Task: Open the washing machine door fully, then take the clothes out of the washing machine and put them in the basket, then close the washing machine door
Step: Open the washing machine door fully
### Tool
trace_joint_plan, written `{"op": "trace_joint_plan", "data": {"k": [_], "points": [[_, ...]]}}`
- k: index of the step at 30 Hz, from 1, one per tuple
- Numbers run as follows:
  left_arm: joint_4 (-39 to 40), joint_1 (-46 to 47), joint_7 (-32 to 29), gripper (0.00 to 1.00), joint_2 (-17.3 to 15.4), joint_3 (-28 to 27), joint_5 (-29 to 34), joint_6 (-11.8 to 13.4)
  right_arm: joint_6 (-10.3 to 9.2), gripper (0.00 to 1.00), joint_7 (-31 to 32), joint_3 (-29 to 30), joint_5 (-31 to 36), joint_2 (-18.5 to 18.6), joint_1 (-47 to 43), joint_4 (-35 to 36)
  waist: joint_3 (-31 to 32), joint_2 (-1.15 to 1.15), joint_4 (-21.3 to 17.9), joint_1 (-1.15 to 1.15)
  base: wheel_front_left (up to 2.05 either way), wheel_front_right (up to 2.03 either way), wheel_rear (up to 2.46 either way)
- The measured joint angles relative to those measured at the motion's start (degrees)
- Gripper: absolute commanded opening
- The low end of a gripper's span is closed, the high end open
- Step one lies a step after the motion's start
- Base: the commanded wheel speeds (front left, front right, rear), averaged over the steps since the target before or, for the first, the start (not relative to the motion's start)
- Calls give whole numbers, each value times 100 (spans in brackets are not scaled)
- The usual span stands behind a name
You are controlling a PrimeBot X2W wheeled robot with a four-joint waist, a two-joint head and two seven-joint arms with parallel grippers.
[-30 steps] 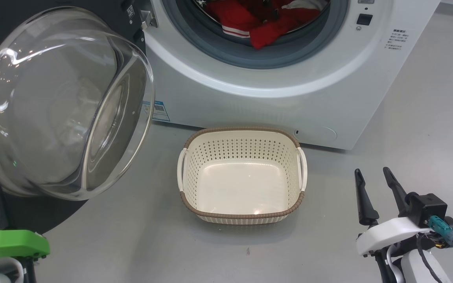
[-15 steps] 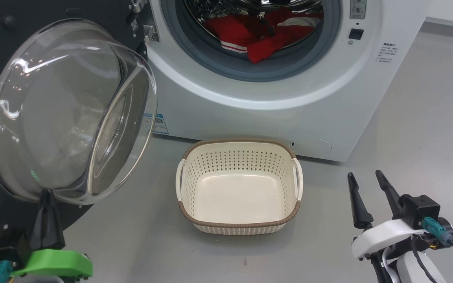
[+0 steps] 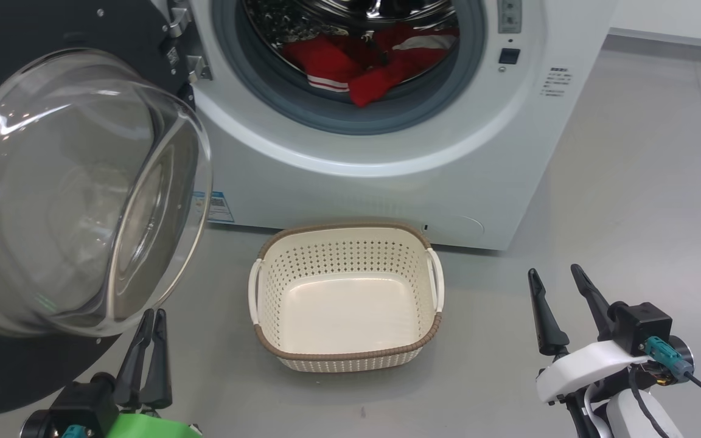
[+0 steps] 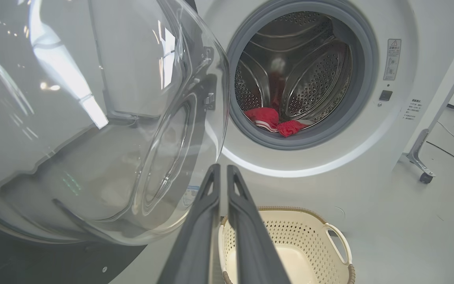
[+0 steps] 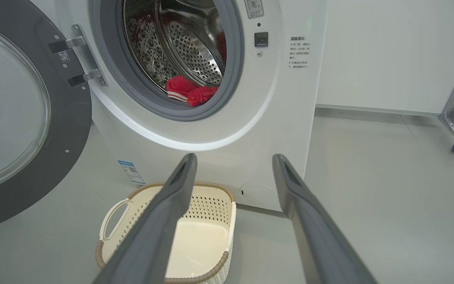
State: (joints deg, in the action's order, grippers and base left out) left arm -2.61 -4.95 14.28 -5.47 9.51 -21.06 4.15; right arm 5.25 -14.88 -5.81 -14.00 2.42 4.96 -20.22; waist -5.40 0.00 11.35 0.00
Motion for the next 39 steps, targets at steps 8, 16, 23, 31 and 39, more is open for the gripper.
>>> {"op": "trace_joint_plan", "data": {"k": [8,16,23,31,39], "points": [[34,-32,-66,100,0,45,9,-18,0,100,0,-93,-54,0,0,86,27,0,-428,0,0,0,0],[-8,-36,-221,100,-8,86,52,-18,-1,100,0,-154,-70,2,-1,146,32,0,-778,0,0,0,0],[-30,-36,-349,100,-14,73,51,-15,-3,100,0,-180,-112,2,-30,219,19,0,-1090,0,0,0,0],[-89,-32,-414,100,-71,121,127,10,-43,100,0,-114,-135,3,-97,287,4,0,-1237,0,0,0,0],[-155,-32,-470,100,-88,116,194,18,-45,100,0,-149,-162,1,-177,297,50,0,-1294,0,0,0,0]]}}
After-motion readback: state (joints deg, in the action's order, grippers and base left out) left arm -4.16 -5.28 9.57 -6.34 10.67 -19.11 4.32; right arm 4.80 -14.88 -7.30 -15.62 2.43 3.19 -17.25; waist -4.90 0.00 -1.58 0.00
